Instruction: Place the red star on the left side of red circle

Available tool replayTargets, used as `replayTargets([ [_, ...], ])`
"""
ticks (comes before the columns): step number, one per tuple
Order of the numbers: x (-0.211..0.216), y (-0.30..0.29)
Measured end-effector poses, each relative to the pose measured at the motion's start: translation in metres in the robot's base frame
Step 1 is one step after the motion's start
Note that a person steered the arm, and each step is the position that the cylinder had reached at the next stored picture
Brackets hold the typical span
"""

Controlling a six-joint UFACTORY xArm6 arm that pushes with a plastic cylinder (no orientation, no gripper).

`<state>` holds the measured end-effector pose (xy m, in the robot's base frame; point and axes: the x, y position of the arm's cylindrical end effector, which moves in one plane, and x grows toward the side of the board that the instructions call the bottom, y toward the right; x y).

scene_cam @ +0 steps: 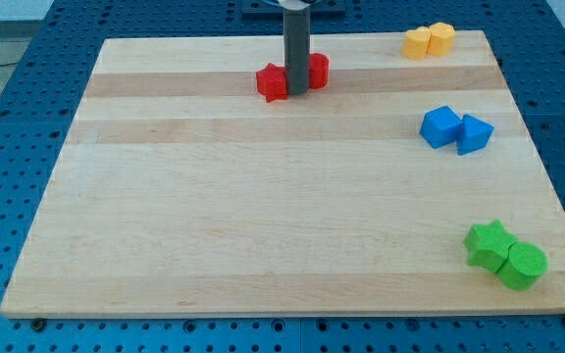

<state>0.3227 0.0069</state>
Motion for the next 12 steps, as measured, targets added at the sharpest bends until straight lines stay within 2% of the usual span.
replayTargets([
  [1,0.001,0.032],
  [3,-0.054,0.004],
  [4,-0.049,0.005],
  [5,0.004,0.012],
  [6,0.06,-0.029],
  [7,0.04,-0.065],
  [8,0.014,-0.054],
  [9,0.002,-0.014],
  [11,-0.041,-0.021],
  [12,-0.035,-0.023],
])
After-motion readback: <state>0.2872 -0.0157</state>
